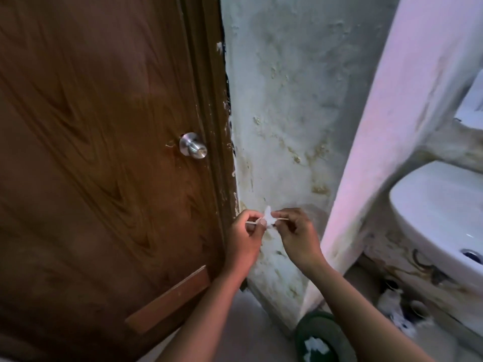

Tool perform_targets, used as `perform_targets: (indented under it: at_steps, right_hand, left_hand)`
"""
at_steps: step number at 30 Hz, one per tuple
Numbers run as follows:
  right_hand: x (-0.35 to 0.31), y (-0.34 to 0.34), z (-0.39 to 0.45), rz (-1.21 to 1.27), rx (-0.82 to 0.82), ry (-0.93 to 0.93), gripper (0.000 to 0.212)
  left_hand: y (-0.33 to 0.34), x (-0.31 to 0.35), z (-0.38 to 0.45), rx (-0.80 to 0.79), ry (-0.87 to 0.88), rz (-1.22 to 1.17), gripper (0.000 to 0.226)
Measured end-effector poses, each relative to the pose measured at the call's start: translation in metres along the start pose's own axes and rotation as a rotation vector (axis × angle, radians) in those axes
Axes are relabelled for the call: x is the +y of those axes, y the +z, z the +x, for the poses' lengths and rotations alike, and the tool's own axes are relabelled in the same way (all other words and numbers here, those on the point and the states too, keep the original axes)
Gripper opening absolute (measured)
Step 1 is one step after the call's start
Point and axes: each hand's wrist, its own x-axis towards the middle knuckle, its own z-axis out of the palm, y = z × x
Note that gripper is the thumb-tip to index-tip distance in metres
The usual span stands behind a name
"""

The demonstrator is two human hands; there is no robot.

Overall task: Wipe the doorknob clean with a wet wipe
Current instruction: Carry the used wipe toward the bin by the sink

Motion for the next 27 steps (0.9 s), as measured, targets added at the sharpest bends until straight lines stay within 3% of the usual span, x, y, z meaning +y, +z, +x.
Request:
perform_targets:
  at_steps: [6,15,19,27]
  right_hand:
    - [0.045,-0.063,-0.027,-0.032,-0.078,0.139,0.016]
    - [0.163,-0.133,-0.075,-0.244,-0.146,0.336,0.014]
    - [0.220,-0.137,-0.088,-0.228,-0.159,0.471,0.013]
    - [0.338,-0.117,-0.114,-0.314,-0.304,0.674,0.021]
  left_hand:
    - [0.070,-0.005,-0.048,-0.021,-0.179,-0.001,0.025]
    - [0.184,-0.063,-0.119,-0.140,-0.428,0.084,0.015]
    - [0.218,-0.101,-0.133,-0.163,-0.501,0.084,0.013]
    - [0.272,-0.214,-0.161,-0.400,-0.609,0.215,0.025]
